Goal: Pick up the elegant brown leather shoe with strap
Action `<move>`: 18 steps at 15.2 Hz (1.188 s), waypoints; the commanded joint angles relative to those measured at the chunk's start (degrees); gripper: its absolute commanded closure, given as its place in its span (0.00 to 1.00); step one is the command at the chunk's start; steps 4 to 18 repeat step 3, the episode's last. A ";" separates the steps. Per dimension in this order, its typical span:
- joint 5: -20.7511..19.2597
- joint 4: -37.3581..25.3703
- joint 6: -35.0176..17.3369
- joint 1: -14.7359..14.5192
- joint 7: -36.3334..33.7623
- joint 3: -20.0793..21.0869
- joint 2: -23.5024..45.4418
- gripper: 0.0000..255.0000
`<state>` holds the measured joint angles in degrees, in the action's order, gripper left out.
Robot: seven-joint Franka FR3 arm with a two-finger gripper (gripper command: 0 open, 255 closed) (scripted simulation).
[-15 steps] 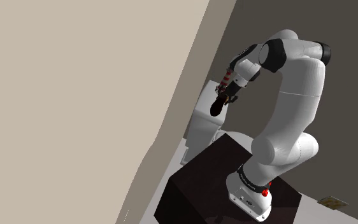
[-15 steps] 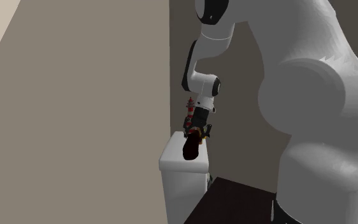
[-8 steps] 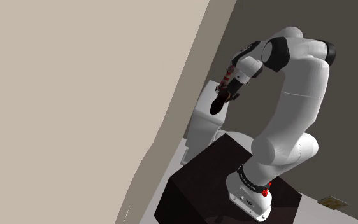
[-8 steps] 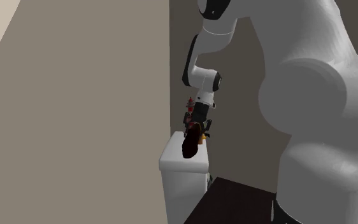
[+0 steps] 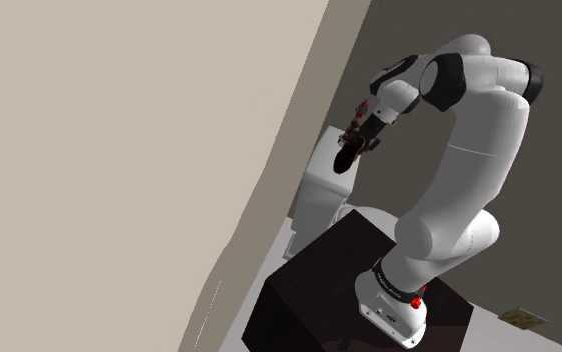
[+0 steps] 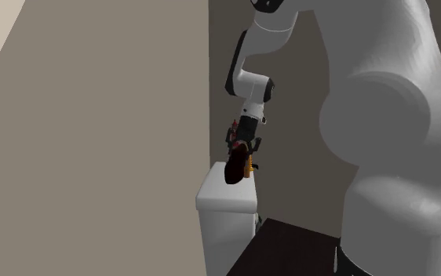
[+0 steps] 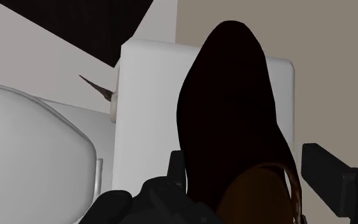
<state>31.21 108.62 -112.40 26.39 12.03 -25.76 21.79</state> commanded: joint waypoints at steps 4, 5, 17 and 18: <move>-0.61 -0.80 1.29 -0.03 -0.70 -0.25 -0.73 1.00; -0.61 -0.80 1.29 -0.03 -0.70 -0.25 -0.73 1.00; -0.61 -0.80 1.29 -0.03 -0.70 -0.25 -0.73 1.00; -0.61 -0.80 1.29 -0.03 -0.70 -0.25 -0.73 1.00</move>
